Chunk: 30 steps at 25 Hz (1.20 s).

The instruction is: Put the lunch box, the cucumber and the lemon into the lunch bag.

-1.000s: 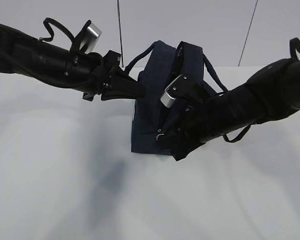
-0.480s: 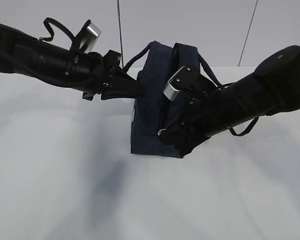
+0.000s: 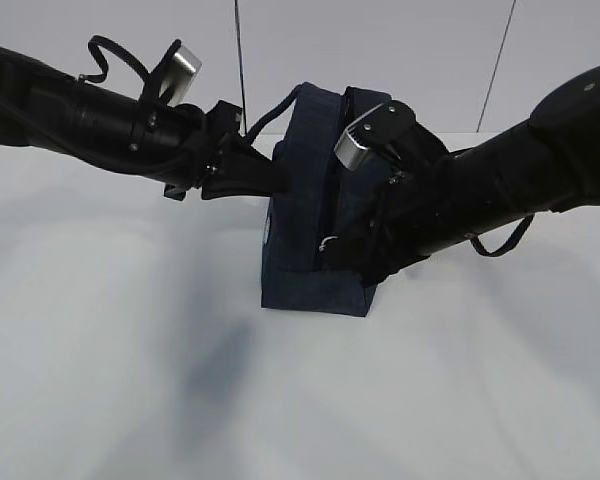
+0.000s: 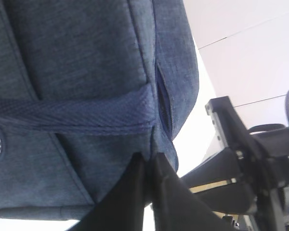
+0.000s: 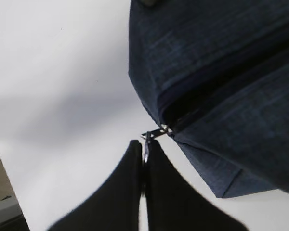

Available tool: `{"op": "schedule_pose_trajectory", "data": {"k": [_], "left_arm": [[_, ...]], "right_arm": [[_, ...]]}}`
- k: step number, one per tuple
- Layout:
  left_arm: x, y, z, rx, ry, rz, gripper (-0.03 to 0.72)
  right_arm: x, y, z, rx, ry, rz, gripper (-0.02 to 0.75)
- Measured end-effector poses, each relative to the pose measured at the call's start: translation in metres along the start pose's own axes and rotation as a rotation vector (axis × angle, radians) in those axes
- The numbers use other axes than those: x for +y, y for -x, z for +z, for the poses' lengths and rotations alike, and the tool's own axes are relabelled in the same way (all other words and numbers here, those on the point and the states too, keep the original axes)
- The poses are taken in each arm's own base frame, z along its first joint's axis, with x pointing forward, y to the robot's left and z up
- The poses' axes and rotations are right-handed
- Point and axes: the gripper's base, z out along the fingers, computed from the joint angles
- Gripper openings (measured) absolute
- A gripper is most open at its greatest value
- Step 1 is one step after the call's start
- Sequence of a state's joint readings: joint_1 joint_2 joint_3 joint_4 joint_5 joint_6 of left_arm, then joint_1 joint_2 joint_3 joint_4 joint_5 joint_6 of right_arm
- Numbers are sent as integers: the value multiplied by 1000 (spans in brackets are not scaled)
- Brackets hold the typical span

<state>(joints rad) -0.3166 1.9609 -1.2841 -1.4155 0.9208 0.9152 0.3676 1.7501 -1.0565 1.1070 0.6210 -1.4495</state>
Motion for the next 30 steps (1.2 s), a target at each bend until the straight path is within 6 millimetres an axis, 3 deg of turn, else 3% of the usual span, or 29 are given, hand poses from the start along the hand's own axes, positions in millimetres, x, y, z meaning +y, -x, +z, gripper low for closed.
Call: {"op": "schedule_pose_trajectory", "data": {"k": [19,30], "left_arm": [[1,-1,0,6,10,8,-9],[1,0,0,5,14,10,-9]], "right_arm": [[5,16,-30,-45,-99,174,0],[-2,58,-52,-174,-143,213,0]]}}
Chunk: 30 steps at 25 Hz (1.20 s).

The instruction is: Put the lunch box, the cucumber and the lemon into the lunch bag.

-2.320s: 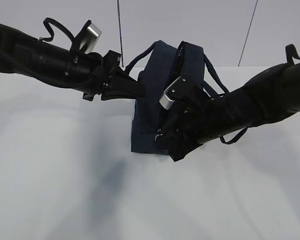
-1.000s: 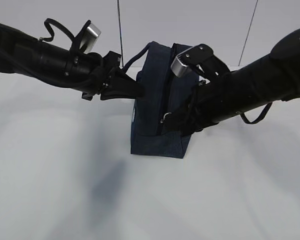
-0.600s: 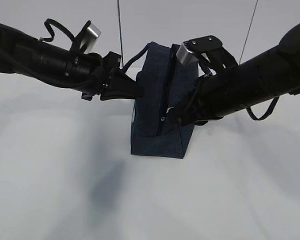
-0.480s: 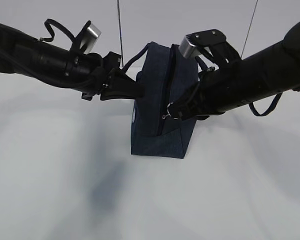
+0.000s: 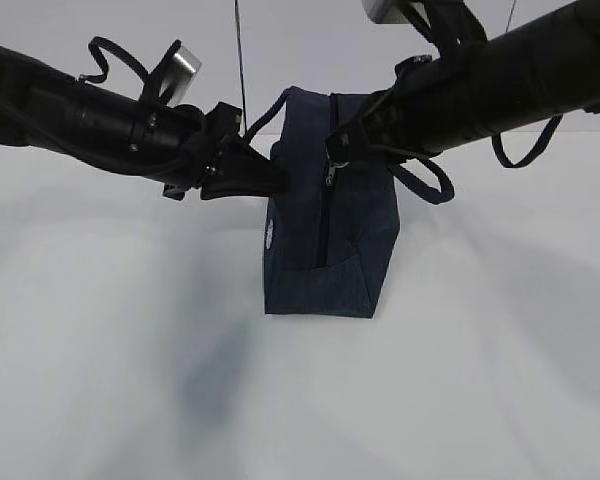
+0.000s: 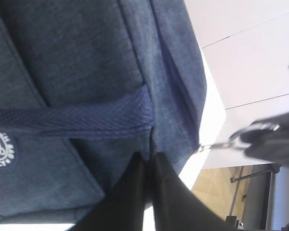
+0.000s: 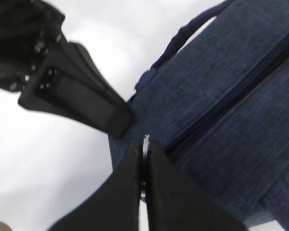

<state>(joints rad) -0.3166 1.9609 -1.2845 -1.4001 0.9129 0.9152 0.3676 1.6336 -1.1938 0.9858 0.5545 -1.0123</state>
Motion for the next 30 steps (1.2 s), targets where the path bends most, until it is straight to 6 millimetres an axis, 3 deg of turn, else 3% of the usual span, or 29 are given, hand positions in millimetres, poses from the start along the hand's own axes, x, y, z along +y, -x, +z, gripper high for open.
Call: {"op": "schedule_pose_trajectory", "data": {"k": [9,16,24,30], "left_arm": [[2,-3,0,33,26,34,-9],[1,-1,0,33,25,41,-9],[0,-1,0,32,9,33,-9],[-1,-1,0,26,5,27,-9]], "right_arm": [[-8,9,13,-7,-12,70,0],[-12,14,12,-2,-47,121,0],[-30,9,12,40,-87,193,0],[-38,19,19,27,-88,198,0]]}}
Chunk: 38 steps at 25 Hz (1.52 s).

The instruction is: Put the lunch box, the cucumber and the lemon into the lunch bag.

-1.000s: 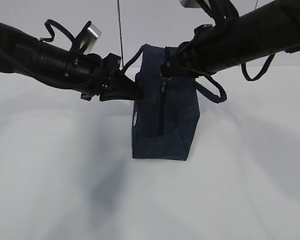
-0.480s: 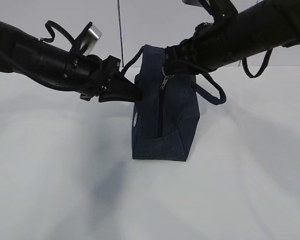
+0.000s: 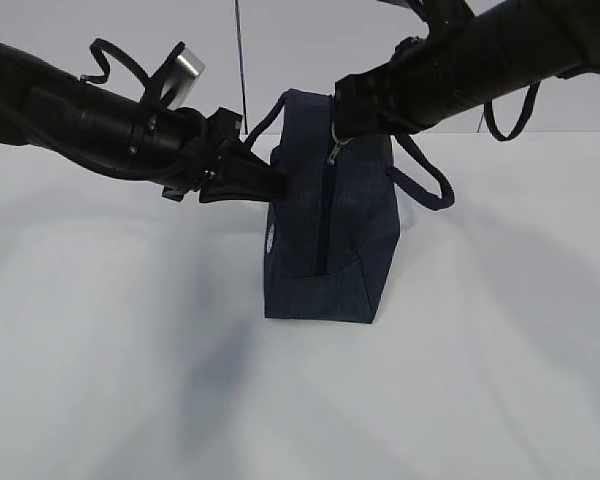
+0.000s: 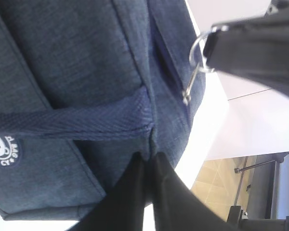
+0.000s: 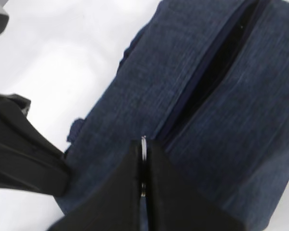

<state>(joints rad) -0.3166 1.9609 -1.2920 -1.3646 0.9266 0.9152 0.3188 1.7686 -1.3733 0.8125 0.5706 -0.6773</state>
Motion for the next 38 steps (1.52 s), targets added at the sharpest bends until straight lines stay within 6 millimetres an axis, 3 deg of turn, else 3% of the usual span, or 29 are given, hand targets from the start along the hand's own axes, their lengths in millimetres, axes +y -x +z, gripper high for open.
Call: {"op": "schedule_pose_trajectory", "data": {"k": [6,13,24,38], "left_arm": [[0,0,0,0,-1,0,-9],[0,-1,0,8,-2,4,-9],[2,-3,0,37,23,33,-9],[8,-5,-1,69,90,88,-9]], "right_arm": [[-5,16,-2,-36,-16,-25,0],[-19,33,14,-59,-26,-27,0],[-55,62,37,-92,-26,10,0],[-97,85,69,-107,-8,54,0]]}}
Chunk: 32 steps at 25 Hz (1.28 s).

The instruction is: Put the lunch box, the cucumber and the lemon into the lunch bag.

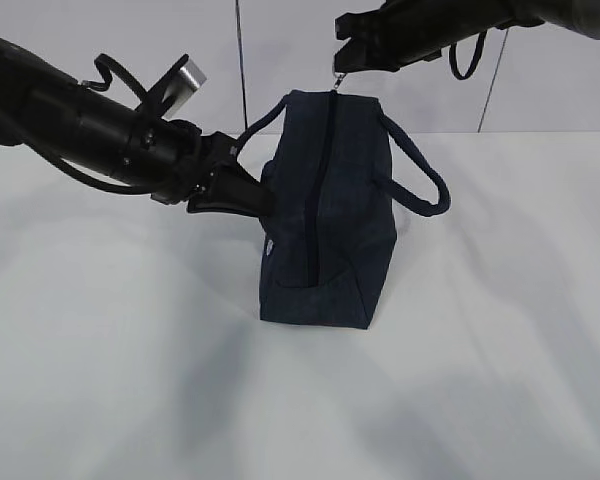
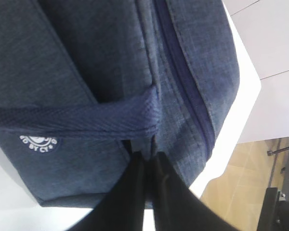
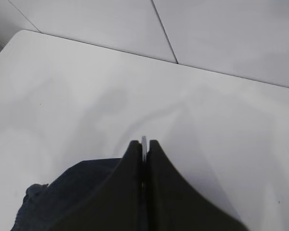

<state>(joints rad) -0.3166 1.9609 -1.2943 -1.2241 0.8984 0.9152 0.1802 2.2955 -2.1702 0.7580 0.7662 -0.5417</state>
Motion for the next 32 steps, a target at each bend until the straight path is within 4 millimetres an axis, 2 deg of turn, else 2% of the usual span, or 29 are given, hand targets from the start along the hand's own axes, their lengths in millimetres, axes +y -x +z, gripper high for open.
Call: {"op": "schedule_pose_trajectory", "data": {"k": [3,9,16,22,27,32], "left_arm": [[1,-1,0,11,15,16,-9],[12,1,-6,1,77,35,-9],[32,16,-39,-138,190,8,-9],[37,32,-62,-251,265,18,-9],[32,46,-68,-311,276,34,-10],[35,50,-71,-366,318,19,-10]], "right_arm": [[-9,-1,3,14,-9,12,0],[-22,-6,-3,95,-45,4,0],[-25,-6,-15,176,-32,27,0],[-23,-2,-19,184,-47,239,0],[-26,-2,-21,178,-70,413,0],[-29,-3,-22,173,-84,602,0]]}}
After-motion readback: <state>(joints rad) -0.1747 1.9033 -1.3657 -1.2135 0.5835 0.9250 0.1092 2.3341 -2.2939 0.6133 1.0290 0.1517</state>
